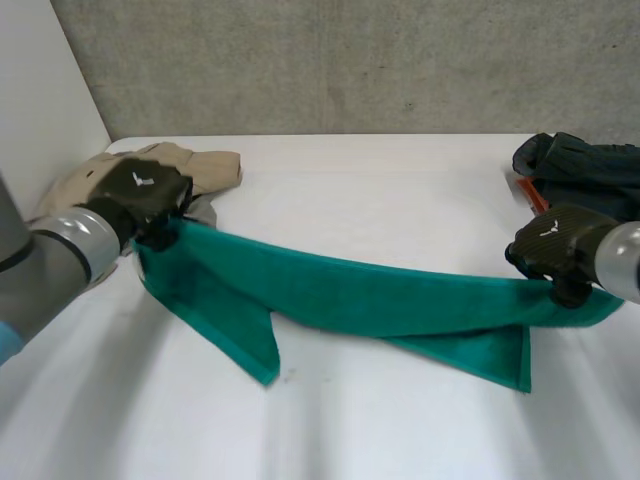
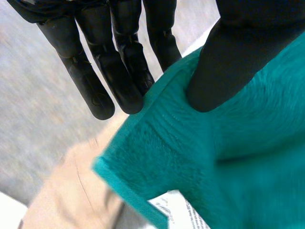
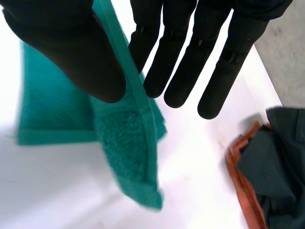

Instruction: Fold the laundry.

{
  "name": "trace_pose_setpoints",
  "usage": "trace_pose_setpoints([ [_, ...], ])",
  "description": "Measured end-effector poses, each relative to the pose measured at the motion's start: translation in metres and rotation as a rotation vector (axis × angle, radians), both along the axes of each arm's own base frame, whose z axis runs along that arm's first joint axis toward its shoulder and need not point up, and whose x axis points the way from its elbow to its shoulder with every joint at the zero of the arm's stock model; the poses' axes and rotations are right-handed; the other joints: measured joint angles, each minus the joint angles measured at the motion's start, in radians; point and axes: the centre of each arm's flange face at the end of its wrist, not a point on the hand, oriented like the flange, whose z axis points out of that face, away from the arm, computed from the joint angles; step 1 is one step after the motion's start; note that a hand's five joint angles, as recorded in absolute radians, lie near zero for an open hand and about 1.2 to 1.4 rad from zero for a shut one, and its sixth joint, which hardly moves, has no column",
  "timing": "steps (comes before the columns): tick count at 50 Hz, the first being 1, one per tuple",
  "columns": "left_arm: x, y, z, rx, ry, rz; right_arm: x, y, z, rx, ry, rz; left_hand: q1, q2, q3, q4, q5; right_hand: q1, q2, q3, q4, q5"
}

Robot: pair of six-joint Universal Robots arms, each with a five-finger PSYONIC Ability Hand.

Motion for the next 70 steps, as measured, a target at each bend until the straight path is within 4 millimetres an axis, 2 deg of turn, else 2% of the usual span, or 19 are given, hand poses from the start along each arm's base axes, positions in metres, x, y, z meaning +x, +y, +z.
trace_pose_setpoints([
  [4, -0.003, -0.027, -0.018, -0.001, -0.085, 0.006, 0.006, -0.034, -0.015, -0.052, 0.003, -0.052, 0.0, 0.0, 0.0, 0.0, 0.0, 0.0, 0.0, 0.0, 0.0, 0.004],
  [8, -0.014, -0.062, -0.009, -0.109, -0.085, 0.007, 0.023, -0.071, -0.009, -0.187, -0.085, -0.099, 0.0, 0.0, 0.0, 0.0, 0.0, 0.0, 0.001, 0.002, 0.002, 0.025],
  [12, -0.029, -0.097, 0.027, -0.328, -0.026, 0.01, 0.038, -0.107, 0.021, -0.404, -0.228, -0.147, 0.0, 0.0, 0.0, 0.0, 0.0, 0.0, 0.001, 0.002, 0.002, 0.026],
  [13, -0.035, -0.112, 0.054, -0.478, 0.023, 0.013, 0.043, -0.121, 0.041, -0.522, -0.302, -0.168, 0.0, 0.0, 0.0, 0.0, 0.0, 0.0, 0.001, 0.002, 0.002, 0.026],
  [14, -0.037, -0.116, 0.064, -0.528, 0.042, 0.014, 0.044, -0.124, 0.048, -0.56, -0.325, -0.174, 0.0, 0.0, 0.0, 0.001, 0.0, 0.0, 0.001, 0.002, 0.002, 0.026],
  [17, -0.043, -0.129, 0.118, -0.814, 0.178, 0.021, 0.047, -0.141, 0.104, -0.867, -0.489, -0.206, 0.0, 0.0, 0.0, 0.001, 0.0, 0.0, 0.001, 0.002, 0.002, 0.026],
  [22, -0.039, -0.126, 0.173, -1.075, 0.392, -0.004, 0.044, -0.136, 0.163, -1.177, -0.643, -0.21, 0.0, 0.0, 0.001, 0.001, 0.0, 0.0, 0.001, 0.002, 0.003, 0.029],
  [26, -0.033, -0.122, 0.18, -1.071, 0.467, -0.02, 0.044, -0.127, 0.172, -1.239, -0.674, -0.185, 0.0, 0.0, 0.001, 0.001, 0.0, 0.0, 0.001, 0.002, 0.003, 0.031],
  [29, -0.03, -0.121, 0.168, -0.994, 0.475, -0.018, 0.046, -0.122, 0.165, -1.218, -0.666, -0.16, 0.0, 0.0, 0.001, 0.001, 0.0, 0.0, 0.001, 0.002, 0.003, 0.031],
  [35, -0.03, -0.118, 0.108, -0.782, 0.419, 0.001, 0.05, -0.122, 0.122, -1.082, -0.609, -0.132, 0.0, 0.0, 0.001, 0.001, 0.0, 0.0, 0.001, 0.005, 0.003, 0.032],
  [38, -0.031, -0.113, 0.07, -0.668, 0.381, 0.008, 0.052, -0.124, 0.084, -0.963, -0.56, -0.124, 0.0, 0.001, 0.001, 0.001, 0.0, 0.0, 0.001, 0.005, 0.003, 0.032],
  [40, -0.032, -0.11, 0.057, -0.628, 0.367, 0.009, 0.052, -0.124, 0.07, -0.917, -0.542, -0.122, 0.0, 0.001, 0.001, 0.001, 0.0, 0.0, 0.001, 0.005, 0.003, 0.032],
  [41, -0.032, -0.106, 0.04, -0.58, 0.349, 0.01, 0.052, -0.124, 0.047, -0.841, -0.514, -0.12, 0.0, 0.001, 0.001, 0.001, 0.0, 0.0, 0.001, 0.005, 0.003, 0.032],
  [44, -0.033, -0.096, 0.01, -0.495, 0.314, 0.011, 0.051, -0.119, 0.007, -0.7, -0.459, -0.123, 0.0, 0.001, 0.001, 0.001, 0.0, 0.0, 0.001, 0.005, 0.003, 0.032],
  [51, -0.032, -0.054, -0.054, -0.271, 0.152, -0.008, 0.039, -0.085, -0.067, -0.354, -0.316, -0.143, 0.0, 0.001, 0.001, 0.001, 0.0, 0.0, 0.001, 0.005, 0.003, 0.032],
  [53, -0.031, -0.047, -0.059, -0.241, 0.125, -0.011, 0.037, -0.081, -0.071, -0.325, -0.303, -0.145, 0.0, 0.001, 0.001, 0.001, 0.0, 0.0, 0.001, 0.005, 0.003, 0.032],
  [57, -0.018, -0.004, -0.067, -0.098, -0.035, -0.03, 0.017, -0.052, -0.071, -0.219, -0.23, -0.143, 0.0, 0.001, 0.001, 0.001, 0.0, 0.0, 0.001, 0.005, 0.003, 0.032],
  [66, 0.013, 0.104, -0.043, 0.127, -0.247, -0.09, -0.038, 0.034, -0.039, 0.025, 0.051, -0.1, 0.0, 0.001, 0.001, 0.002, 0.0, 0.0, 0.001, 0.005, 0.003, 0.032],
  [70, 0.02, 0.127, -0.04, 0.186, -0.269, -0.103, -0.05, 0.051, -0.031, 0.059, 0.101, -0.086, 0.0, 0.001, 0.001, 0.003, 0.0, 0.0, 0.001, 0.005, 0.003, 0.032],
])
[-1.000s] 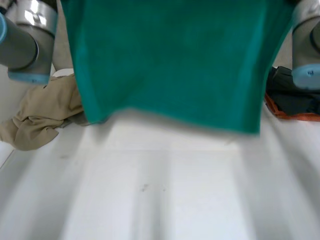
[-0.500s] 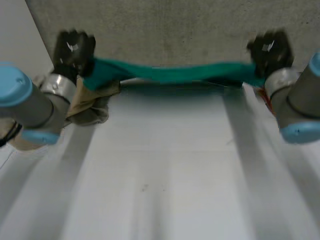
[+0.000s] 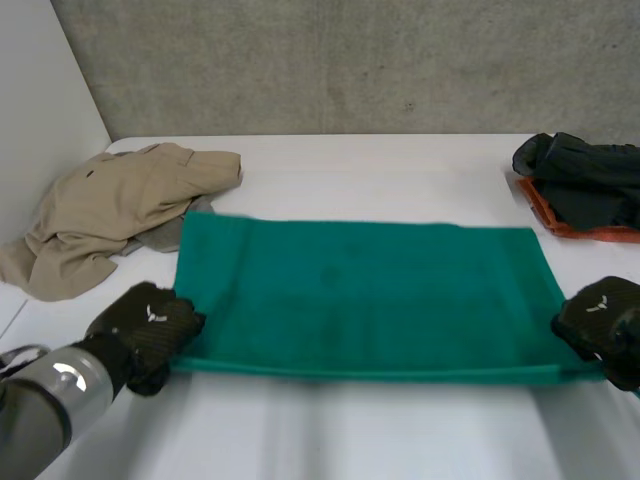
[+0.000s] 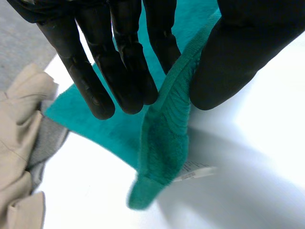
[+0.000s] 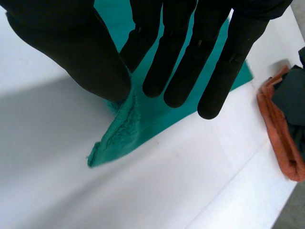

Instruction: Fold the laundry.

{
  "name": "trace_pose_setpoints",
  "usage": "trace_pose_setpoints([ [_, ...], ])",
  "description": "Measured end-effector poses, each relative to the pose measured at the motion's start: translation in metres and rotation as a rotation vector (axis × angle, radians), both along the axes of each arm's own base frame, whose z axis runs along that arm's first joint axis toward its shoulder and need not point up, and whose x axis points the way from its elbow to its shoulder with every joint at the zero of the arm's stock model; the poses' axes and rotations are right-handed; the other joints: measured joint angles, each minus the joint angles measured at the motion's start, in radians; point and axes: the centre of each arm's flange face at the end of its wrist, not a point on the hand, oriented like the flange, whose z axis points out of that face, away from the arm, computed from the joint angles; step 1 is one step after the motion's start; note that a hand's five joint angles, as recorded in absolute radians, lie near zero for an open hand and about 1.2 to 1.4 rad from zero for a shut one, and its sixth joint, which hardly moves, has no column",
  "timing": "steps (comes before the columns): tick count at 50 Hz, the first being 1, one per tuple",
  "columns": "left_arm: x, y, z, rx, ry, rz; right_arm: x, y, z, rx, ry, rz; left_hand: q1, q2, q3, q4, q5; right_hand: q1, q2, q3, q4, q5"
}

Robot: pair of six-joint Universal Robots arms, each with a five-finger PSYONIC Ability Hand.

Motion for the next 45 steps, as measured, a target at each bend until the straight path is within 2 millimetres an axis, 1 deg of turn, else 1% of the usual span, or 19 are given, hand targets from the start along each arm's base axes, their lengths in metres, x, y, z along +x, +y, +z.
trace_pose_setpoints([
  [4, -0.001, -0.005, 0.001, -0.005, 0.003, 0.001, -0.003, -0.006, 0.001, -0.047, -0.002, 0.0, 0.0, 0.0, 0.0, 0.0, 0.0, 0.0, 0.0, 0.0, 0.0, 0.0],
  [9, -0.01, -0.036, -0.004, -0.076, 0.03, 0.005, 0.001, -0.035, -0.01, -0.127, -0.048, -0.018, 0.0, 0.0, 0.0, 0.0, 0.0, 0.0, 0.0, 0.0, 0.0, 0.001],
  [13, -0.027, -0.082, -0.01, -0.213, 0.076, -0.002, 0.017, -0.069, -0.023, -0.224, -0.098, -0.027, 0.0, 0.0, 0.0, 0.0, 0.0, 0.0, 0.0, 0.0, 0.0, 0.004],
  [19, -0.056, -0.138, -0.018, -0.393, 0.136, -0.033, 0.04, -0.115, -0.037, -0.392, -0.112, -0.066, 0.0, 0.0, 0.0, 0.0, 0.0, 0.0, 0.0, 0.0, 0.0, 0.008],
  [21, -0.06, -0.144, -0.019, -0.41, 0.141, -0.037, 0.042, -0.12, -0.039, -0.409, -0.111, -0.072, 0.0, 0.0, 0.0, 0.0, 0.0, 0.0, 0.0, 0.0, 0.0, 0.008],
  [22, -0.067, -0.155, -0.022, -0.438, 0.151, -0.044, 0.043, -0.123, -0.04, -0.418, -0.11, -0.075, 0.0, 0.0, 0.0, 0.0, 0.0, 0.0, 0.0, 0.0, 0.0, 0.008],
  [23, -0.074, -0.165, -0.025, -0.459, 0.157, -0.05, 0.047, -0.138, -0.045, -0.467, -0.106, -0.091, 0.0, 0.0, 0.0, 0.0, 0.0, 0.0, 0.0, 0.0, 0.0, 0.009],
  [24, -0.076, -0.169, -0.026, -0.467, 0.16, -0.053, 0.047, -0.14, -0.046, -0.474, -0.106, -0.093, 0.0, 0.0, 0.0, 0.0, 0.0, 0.0, 0.0, 0.0, 0.0, 0.008],
  [25, -0.084, -0.182, -0.031, -0.488, 0.167, -0.058, 0.05, -0.153, -0.051, -0.507, -0.105, -0.102, 0.0, 0.0, 0.0, 0.0, 0.0, 0.0, 0.0, 0.0, 0.0, 0.009],
  [28, -0.094, -0.203, -0.039, -0.515, 0.176, -0.063, 0.054, -0.168, -0.058, -0.545, -0.104, -0.103, 0.0, 0.0, 0.0, 0.0, 0.0, 0.0, 0.0, 0.0, 0.0, 0.008],
  [33, -0.106, -0.225, -0.047, -0.555, 0.194, -0.069, 0.06, -0.188, -0.07, -0.591, -0.097, -0.091, -0.004, -0.005, -0.001, -0.001, -0.001, -0.019, -0.027, -0.022, -0.024, -0.014],
  [34, -0.108, -0.228, -0.048, -0.564, 0.199, -0.071, 0.061, -0.191, -0.071, -0.598, -0.097, -0.09, -0.16, -0.145, -0.145, -0.148, -0.117, -0.114, -0.113, -0.117, -0.12, -0.109],
  [35, -0.111, -0.231, -0.049, -0.571, 0.203, -0.074, 0.064, -0.196, -0.074, -0.615, -0.098, -0.086, -0.16, -0.145, -0.145, -0.148, -0.117, -0.232, -0.255, -0.255, -0.257, -0.249],
  [36, -0.111, -0.231, -0.049, -0.571, 0.203, -0.074, 0.064, -0.196, -0.074, -0.615, -0.098, -0.086, -0.16, -0.145, -0.145, -0.148, -0.117, -0.232, -0.255, -0.255, -0.257, -0.249],
  [37, -0.115, -0.233, -0.05, -0.578, 0.211, -0.08, 0.067, -0.2, -0.076, -0.635, -0.103, -0.082, -0.647, -0.588, -0.581, -0.595, -0.554, -0.639, -0.665, -0.651, -0.652, -0.662],
  [38, -0.115, -0.233, -0.05, -0.578, 0.211, -0.08, 0.067, -0.2, -0.076, -0.635, -0.103, -0.082, -0.647, -0.588, -0.581, -0.595, -0.554, -0.639, -0.665, -0.651, -0.652, -0.662],
  [39, -0.12, -0.232, -0.051, -0.579, 0.218, -0.091, 0.072, -0.2, -0.076, -0.65, -0.118, -0.079, -0.969, -0.922, -0.916, -0.935, -0.86, -0.896, -0.931, -0.929, -0.933, -0.928],
  [42, -0.126, -0.224, -0.054, -0.565, 0.222, -0.106, 0.076, -0.197, -0.074, -0.65, -0.144, -0.081, -0.988, -0.988, -0.982, -1.0, -0.907, -0.92, -0.971, -0.984, -0.983, -0.965],
  [45, -0.13, -0.215, -0.053, -0.547, 0.227, -0.117, 0.077, -0.185, -0.063, -0.631, -0.2, -0.096, -0.988, -0.989, -0.982, -1.0, -0.907, -0.92, -0.971, -0.984, -0.986, -0.965],
])
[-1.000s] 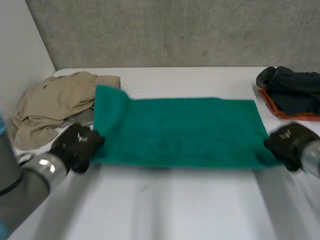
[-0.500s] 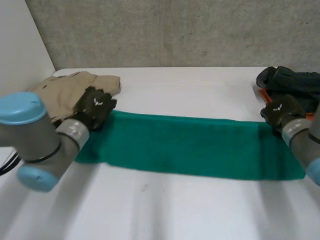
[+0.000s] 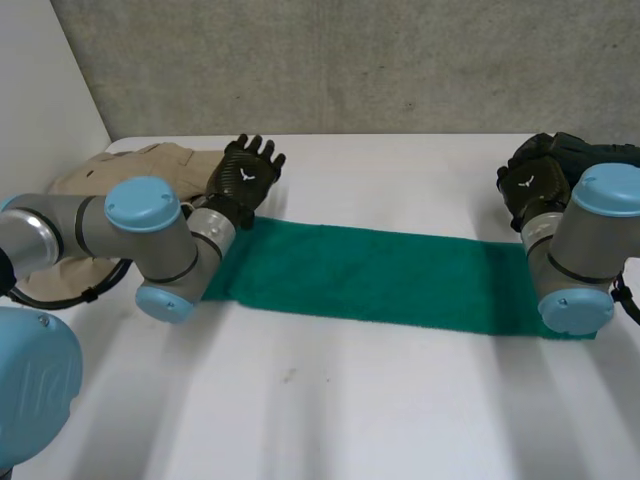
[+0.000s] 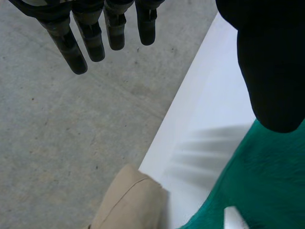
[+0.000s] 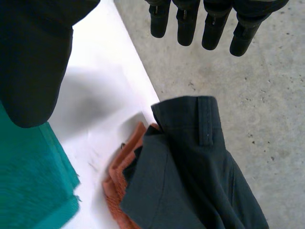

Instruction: Fold the laundry.

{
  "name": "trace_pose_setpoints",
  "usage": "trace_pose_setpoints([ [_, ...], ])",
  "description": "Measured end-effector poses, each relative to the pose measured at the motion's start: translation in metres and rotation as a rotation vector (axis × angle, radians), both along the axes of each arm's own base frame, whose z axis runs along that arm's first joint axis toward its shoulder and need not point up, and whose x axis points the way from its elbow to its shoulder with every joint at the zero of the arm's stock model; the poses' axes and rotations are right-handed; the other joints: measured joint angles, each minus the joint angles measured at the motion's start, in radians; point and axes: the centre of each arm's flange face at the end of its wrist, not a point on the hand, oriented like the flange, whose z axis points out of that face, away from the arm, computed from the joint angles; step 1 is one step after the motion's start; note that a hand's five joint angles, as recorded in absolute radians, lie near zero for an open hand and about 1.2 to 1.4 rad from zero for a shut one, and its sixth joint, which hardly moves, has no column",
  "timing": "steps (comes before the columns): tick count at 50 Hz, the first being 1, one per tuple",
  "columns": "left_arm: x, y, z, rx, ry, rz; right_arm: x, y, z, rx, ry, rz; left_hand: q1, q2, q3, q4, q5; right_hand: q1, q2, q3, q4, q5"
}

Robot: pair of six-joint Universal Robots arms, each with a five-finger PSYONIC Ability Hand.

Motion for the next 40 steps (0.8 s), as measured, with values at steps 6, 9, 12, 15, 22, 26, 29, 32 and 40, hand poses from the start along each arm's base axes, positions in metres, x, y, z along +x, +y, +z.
trace_pose_setpoints([
  [6, 0.005, 0.022, 0.021, 0.044, 0.033, -0.01, -0.009, 0.036, 0.028, 0.097, -0.134, 0.003, 0.0, 0.0, 0.0, 0.0, 0.0, 0.0, 0.0, 0.001, 0.0, 0.0],
  [9, 0.012, 0.035, 0.036, 0.076, 0.073, -0.011, -0.02, 0.054, 0.034, 0.193, -0.189, -0.008, 0.0, 0.0, 0.0, 0.0, 0.0, 0.004, 0.004, 0.005, 0.005, 0.006],
  [12, 0.02, 0.051, 0.05, 0.117, 0.128, -0.014, -0.04, 0.073, 0.031, 0.334, -0.24, -0.045, 0.0, -0.001, 0.0, 0.0, 0.0, 0.053, 0.079, 0.076, 0.07, 0.072],
  [15, 0.026, 0.062, 0.058, 0.15, 0.171, -0.017, -0.056, 0.085, 0.023, 0.436, -0.272, -0.071, 0.0, -0.001, 0.0, 0.0, 0.0, 0.119, 0.124, 0.133, 0.129, 0.129],
  [22, 0.033, 0.076, 0.06, 0.205, 0.219, -0.02, -0.075, 0.096, 0.004, 0.516, -0.311, -0.075, 0.0, -0.001, 0.0, 0.0, 0.0, 0.203, 0.197, 0.212, 0.211, 0.214],
  [26, 0.033, 0.08, 0.057, 0.221, 0.223, -0.022, -0.078, 0.095, -0.006, 0.493, -0.317, -0.066, 0.0, -0.001, 0.0, 0.0, 0.0, 0.27, 0.278, 0.281, 0.28, 0.277],
  [29, 0.033, 0.08, 0.055, 0.226, 0.221, -0.023, -0.079, 0.091, -0.016, 0.473, -0.313, -0.064, 0.0, -0.001, 0.0, 0.0, 0.0, 0.402, 0.417, 0.419, 0.416, 0.412],
  [32, 0.032, 0.08, 0.054, 0.227, 0.22, -0.022, -0.08, 0.087, -0.024, 0.459, -0.304, -0.071, 0.0, -0.001, 0.0, 0.0, 0.0, 0.894, 0.913, 0.899, 0.894, 0.877],
  [40, 0.034, 0.082, 0.062, 0.224, 0.237, -0.021, -0.108, 0.074, -0.023, 0.37, -0.234, -0.164, 0.0, -0.001, 0.0, 0.0, 0.0, 0.914, 0.97, 0.977, 0.981, 0.941],
])
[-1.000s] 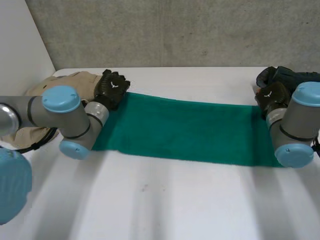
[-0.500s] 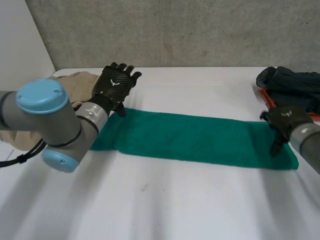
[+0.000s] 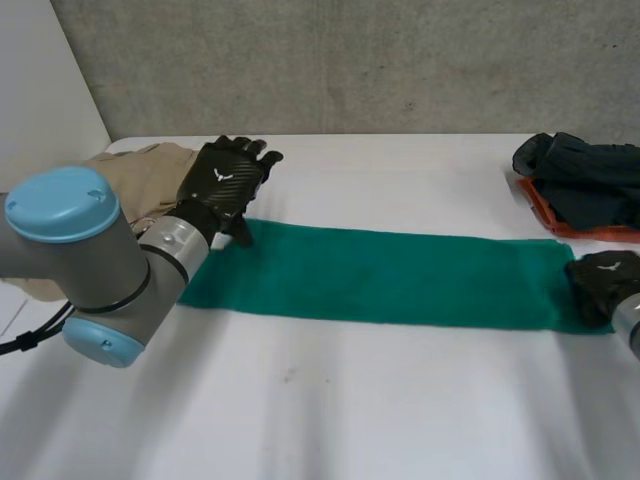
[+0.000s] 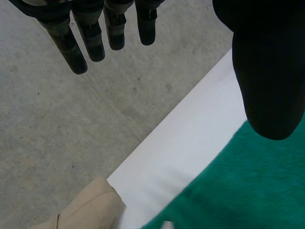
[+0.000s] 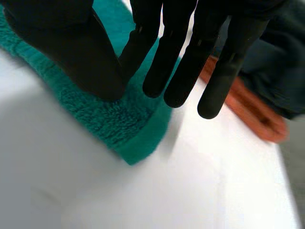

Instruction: Fold the laundry.

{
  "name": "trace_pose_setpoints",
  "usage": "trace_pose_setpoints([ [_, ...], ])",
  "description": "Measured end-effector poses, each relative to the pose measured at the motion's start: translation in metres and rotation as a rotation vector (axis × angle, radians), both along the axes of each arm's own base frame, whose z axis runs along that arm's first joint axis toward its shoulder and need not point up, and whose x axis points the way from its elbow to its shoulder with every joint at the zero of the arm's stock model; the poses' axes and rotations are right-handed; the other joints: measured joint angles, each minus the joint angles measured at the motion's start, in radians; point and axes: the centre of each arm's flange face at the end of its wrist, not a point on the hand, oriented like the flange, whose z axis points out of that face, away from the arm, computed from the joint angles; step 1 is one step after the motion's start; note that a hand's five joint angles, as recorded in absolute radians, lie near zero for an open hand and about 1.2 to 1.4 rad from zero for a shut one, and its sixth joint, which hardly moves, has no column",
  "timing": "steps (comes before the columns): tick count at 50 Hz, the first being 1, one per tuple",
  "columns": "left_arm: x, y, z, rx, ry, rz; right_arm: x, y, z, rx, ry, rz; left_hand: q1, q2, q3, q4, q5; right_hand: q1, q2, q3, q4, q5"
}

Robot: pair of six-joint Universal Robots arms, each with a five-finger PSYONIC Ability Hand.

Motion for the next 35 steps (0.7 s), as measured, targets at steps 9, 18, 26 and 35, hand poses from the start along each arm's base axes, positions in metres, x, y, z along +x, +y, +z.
trace_pose_setpoints([
  [9, 0.006, 0.007, 0.016, 0.01, 0.063, 0.004, -0.061, -0.021, 0.018, -0.064, 0.249, -0.103, 0.0, 0.0, 0.0, 0.0, 0.0, 0.0, 0.0, 0.0, 0.0, 0.022],
  [18, 0.017, 0.016, 0.025, 0.013, 0.082, 0.019, -0.029, -0.033, 0.051, -0.23, 0.388, 0.034, 0.0, 0.0, 0.0, 0.0, 0.0, 0.0, 0.001, 0.002, 0.002, 0.022],
  [26, 0.026, 0.016, 0.033, -0.005, 0.088, 0.042, 0.106, 0.008, 0.083, -0.51, 0.319, 0.422, 0.0, 0.0, 0.0, 0.0, 0.0, -0.038, -0.063, -0.067, -0.07, -0.042],
  [35, 0.033, 0.022, 0.032, 0.007, 0.083, 0.055, 0.147, 0.042, 0.072, -0.437, 0.199, 0.403, 0.0, 0.0, 0.0, 0.0, 0.0, -0.783, -0.822, -0.837, -0.849, -0.844],
])
